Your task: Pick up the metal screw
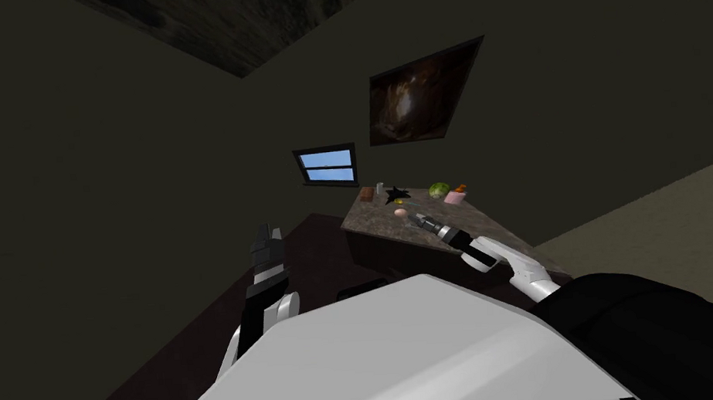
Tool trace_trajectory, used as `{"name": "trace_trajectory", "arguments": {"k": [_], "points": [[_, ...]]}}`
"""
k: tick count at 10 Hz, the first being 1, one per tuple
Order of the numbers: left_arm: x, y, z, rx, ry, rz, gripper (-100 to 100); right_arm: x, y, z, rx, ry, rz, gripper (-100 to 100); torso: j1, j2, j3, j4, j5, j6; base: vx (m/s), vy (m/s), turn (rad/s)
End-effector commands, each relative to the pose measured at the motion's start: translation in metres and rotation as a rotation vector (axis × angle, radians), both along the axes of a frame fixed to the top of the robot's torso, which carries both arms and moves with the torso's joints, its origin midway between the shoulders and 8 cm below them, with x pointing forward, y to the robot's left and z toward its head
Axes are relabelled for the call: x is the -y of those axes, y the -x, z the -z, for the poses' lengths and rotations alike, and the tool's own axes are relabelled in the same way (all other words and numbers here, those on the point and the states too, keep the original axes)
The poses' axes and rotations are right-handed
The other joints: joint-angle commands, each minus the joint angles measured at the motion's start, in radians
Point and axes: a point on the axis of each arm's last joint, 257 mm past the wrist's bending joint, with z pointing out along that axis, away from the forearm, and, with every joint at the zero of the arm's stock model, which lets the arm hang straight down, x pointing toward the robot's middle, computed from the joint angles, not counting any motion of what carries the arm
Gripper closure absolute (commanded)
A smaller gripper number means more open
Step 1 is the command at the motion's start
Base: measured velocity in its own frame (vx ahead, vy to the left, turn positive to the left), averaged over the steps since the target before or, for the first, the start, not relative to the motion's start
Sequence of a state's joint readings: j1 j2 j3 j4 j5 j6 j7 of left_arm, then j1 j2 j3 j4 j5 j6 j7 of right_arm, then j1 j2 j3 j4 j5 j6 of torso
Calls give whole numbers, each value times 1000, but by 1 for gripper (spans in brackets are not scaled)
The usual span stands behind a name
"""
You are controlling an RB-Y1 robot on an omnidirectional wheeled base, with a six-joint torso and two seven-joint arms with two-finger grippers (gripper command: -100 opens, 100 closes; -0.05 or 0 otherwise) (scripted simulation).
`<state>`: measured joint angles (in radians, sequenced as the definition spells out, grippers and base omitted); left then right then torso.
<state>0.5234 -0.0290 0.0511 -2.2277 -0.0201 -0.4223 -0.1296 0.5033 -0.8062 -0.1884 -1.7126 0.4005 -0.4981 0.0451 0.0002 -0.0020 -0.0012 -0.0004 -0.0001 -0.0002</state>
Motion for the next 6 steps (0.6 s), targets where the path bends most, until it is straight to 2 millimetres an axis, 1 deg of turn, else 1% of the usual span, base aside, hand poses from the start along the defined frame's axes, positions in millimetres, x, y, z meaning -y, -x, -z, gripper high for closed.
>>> {"name": "trace_trajectory", "arguments": {"k": [1, 2, 3, 4, 5, 6], "points": [[0, 0, 0, 0, 0, 0, 0, 6, 6, 4, -23, 52, -17, -100, 0, 0, 0, 0, 0, 0, 13, 6, 92], [0, 0, 0, 0, 0, 0, 0, 15, 11, 18, -64, 113, -31, -100, 0, 0, 0, 0, 0, 1, 17, 12, 137], [0, 0, 0, 0, 0, 0, 0, 16, 10, 16, -67, 130, -40, -100, 0, 0, 0, 0, 0, 0, 15, 8, 94], [0, 0, 0, 0, 0, 0, 0, 26, 18, 30, -111, 188, -56, -100, 0, 0, 0, 0, 0, 1, 17, 13, 137], [0, 0, 0, 0, 0, 0, 0, 27, 16, 28, -114, 206, -65, -100, 1, 0, 0, 0, 0, 0, 16, 10, 92], [0, 0, 0, 0, 0, 0, 0, 37, 25, 43, -160, 261, -82, -100, 1, 0, 0, 0, 0, 1, 22, 17, 161]]}}
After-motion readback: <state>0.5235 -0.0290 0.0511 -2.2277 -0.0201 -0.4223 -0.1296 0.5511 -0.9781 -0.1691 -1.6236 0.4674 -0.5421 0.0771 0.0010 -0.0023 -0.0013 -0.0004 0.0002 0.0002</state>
